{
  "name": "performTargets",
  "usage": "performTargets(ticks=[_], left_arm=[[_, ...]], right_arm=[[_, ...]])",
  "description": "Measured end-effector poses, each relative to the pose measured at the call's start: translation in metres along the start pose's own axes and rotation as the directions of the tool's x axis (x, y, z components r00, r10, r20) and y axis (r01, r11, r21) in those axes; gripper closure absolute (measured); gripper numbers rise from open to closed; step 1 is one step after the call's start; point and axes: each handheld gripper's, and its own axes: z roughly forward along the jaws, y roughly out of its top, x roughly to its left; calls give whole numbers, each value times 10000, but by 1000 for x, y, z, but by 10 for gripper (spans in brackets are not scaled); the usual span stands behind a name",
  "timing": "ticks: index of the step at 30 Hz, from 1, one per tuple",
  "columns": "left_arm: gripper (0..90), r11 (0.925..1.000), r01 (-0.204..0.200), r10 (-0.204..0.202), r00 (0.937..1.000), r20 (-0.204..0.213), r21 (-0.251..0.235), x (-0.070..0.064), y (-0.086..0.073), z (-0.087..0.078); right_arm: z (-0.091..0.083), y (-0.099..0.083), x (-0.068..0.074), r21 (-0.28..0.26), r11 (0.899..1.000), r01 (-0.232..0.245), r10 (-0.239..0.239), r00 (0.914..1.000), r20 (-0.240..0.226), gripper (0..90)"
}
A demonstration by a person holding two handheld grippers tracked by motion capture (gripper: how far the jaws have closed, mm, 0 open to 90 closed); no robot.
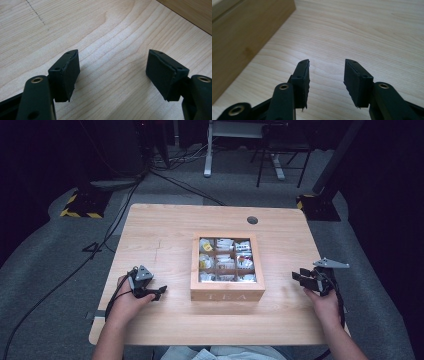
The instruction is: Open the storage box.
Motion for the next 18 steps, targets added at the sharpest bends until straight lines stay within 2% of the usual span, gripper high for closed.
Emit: performTargets(ticks=[9,14,18], left_arm=[[280,10000,4,-4,10000,-1,-2,0,0,0],[280,10000,3,-3,10000,-3,-3,0,0,0],[280,10000,4,-4,10000,0,0,0,0,0]], right_arm=[[-22,7,16,-442,9984,350,-377,9974,-621,578],[-33,13,27,-585,9970,502,-568,9915,-1170,579],[-39,16,33,-636,9957,676,-756,9884,-1321,579]])
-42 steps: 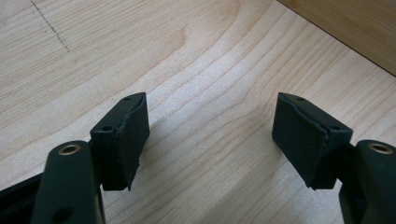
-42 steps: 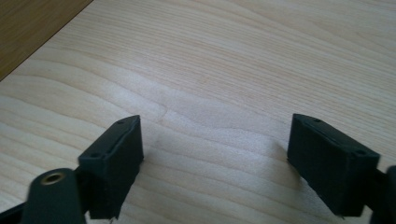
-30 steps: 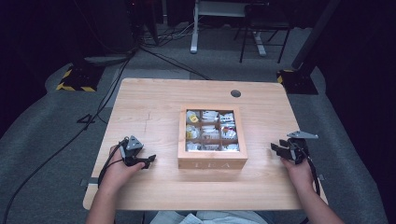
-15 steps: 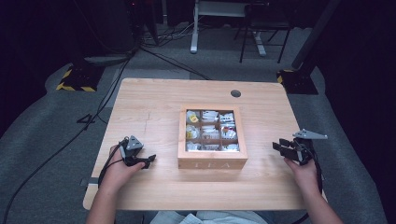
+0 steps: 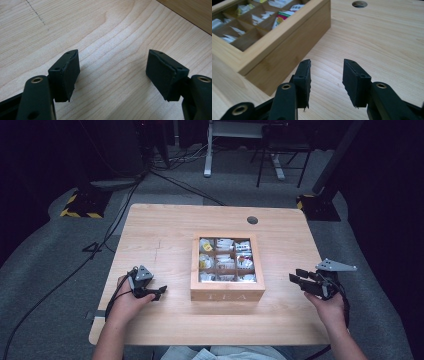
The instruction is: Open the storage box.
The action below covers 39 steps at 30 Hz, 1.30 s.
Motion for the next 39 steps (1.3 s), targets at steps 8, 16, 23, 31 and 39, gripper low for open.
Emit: performTargets(ticks=[8,16,23,31,39], left_arm=[[274,10000,-21,21,10000,31,26,0,0,0],[274,10000,-19,19,10000,28,24,0,0,0],[274,10000,-16,16,10000,36,23,0,0,0],[272,10000,-14,13,10000,49,24,0,0,0],[271,10000,-20,20,10000,46,26,0,0,0]], right_arm=[[-7,9,21,106,9979,632,-620,9942,-874,581],[-5,14,47,455,9878,1491,-1401,9771,-1604,580],[-2,15,59,622,9818,1792,-1623,9633,-2139,574],[9,11,66,1036,9756,1933,-1630,9551,-2473,604],[17,8,69,1461,9712,1881,-1471,9561,-2534,742]])
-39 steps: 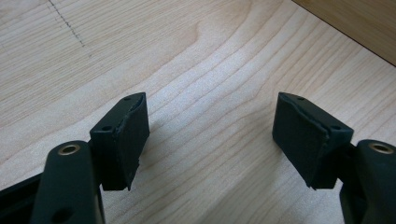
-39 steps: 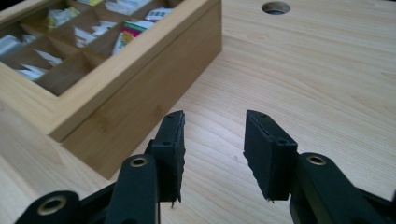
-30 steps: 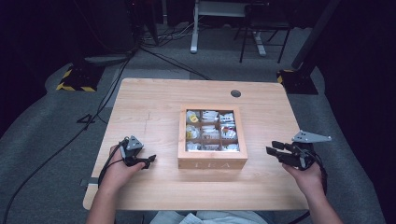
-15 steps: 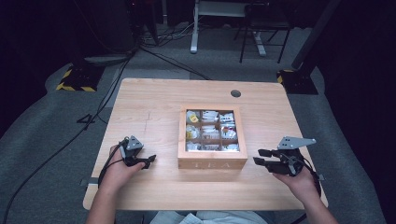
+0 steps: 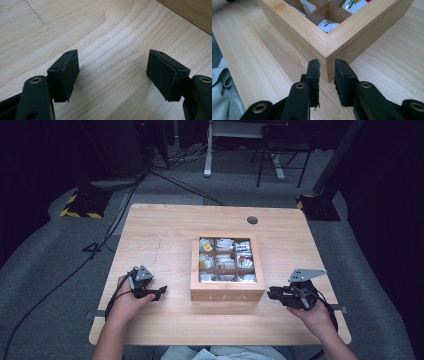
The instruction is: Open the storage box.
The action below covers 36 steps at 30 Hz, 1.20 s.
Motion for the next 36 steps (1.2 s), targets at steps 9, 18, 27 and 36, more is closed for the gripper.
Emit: performTargets(ticks=[9,18,27,36], left_arm=[[272,10000,9,-9,10000,11,5,0,0,0],[271,10000,6,-6,10000,14,3,0,0,0],[271,10000,19,-19,10000,15,-1,0,0,0],[272,10000,38,-38,10000,17,-3,0,0,0]], right_arm=[[16,-3,1,590,9983,13,-20,9999,132,858],[16,-2,1,521,9986,41,-46,9999,104,894],[17,-3,2,472,9989,58,-64,9999,133,897],[18,-2,5,483,9987,184,-203,9991,375,898]])
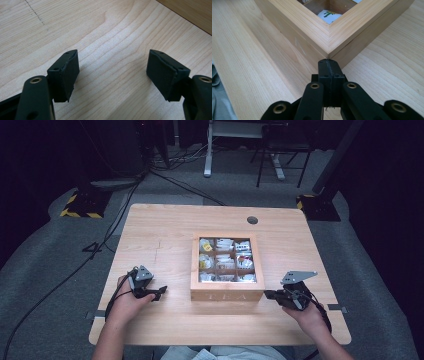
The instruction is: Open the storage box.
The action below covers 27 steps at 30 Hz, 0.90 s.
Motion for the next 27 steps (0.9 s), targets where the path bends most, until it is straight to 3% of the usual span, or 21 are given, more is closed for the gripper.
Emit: performTargets(ticks=[13,27], left_arm=[[271,10000,-29,29,10000,-14,5,0,0,0],[272,10000,2,-2,10000,-18,-11,0,0,0]], right_arm=[[-7,4,-1,-407,9988,-283,282,9996,-36,898],[-28,18,-3,-1521,9872,-490,463,9987,-209,899]])
